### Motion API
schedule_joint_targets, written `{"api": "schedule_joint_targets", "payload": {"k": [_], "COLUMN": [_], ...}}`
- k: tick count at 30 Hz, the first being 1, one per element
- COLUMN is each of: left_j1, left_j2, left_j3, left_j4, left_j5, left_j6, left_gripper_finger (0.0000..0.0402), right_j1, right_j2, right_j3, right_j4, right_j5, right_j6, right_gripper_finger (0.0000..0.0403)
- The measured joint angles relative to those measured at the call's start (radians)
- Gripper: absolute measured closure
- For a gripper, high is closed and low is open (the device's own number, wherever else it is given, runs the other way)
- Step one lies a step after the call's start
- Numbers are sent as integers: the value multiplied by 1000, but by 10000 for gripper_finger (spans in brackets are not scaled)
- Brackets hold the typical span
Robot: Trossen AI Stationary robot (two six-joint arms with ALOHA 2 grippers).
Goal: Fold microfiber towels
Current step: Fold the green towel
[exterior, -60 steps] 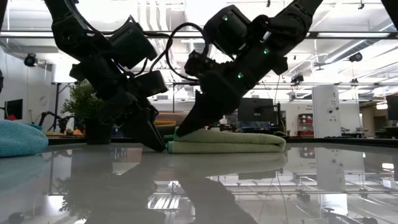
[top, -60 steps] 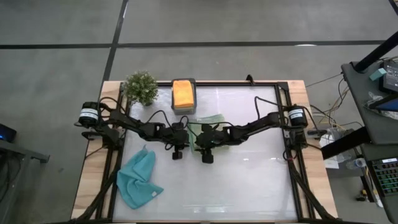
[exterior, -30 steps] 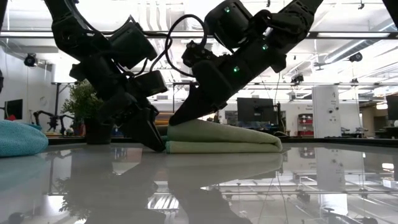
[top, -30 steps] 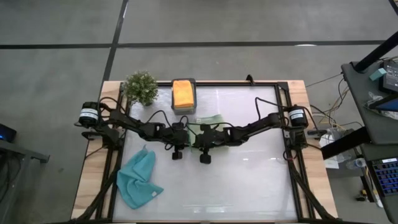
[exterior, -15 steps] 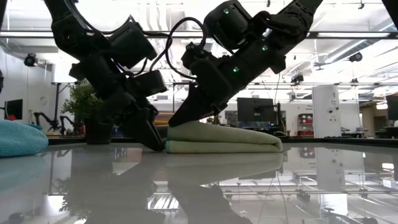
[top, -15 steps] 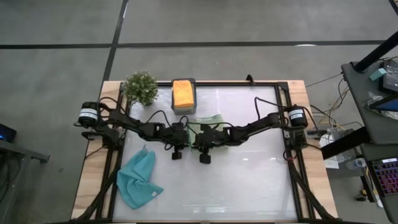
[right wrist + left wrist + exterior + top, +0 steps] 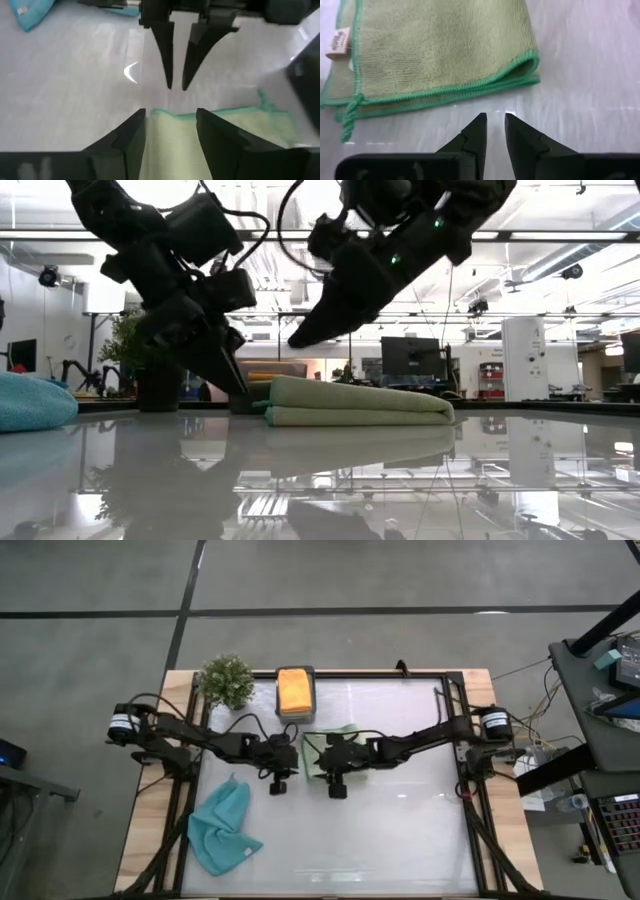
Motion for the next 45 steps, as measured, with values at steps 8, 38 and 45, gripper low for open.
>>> {"api": "schedule_joint_targets", "payload": {"k": [8, 38, 45], "left_j1": [16, 83, 104], "left_j2": [-31, -33, -33], "left_j3": [19, 415, 415], "left_j4": [-1, -497, -520], "left_j5": [0, -55, 10], "left_j6": [-142, -370, -328], "left_gripper_finger": [347, 347, 347], "right_j1": [-30, -192, -197], "right_j2": [-157, -627, -746], "right_j3": [-80, -490, -511], "right_j4": [-18, 263, 265], "right_j5": [22, -31, -30], "right_j6": [-116, -344, -401], "right_gripper_finger": [251, 268, 270]}}
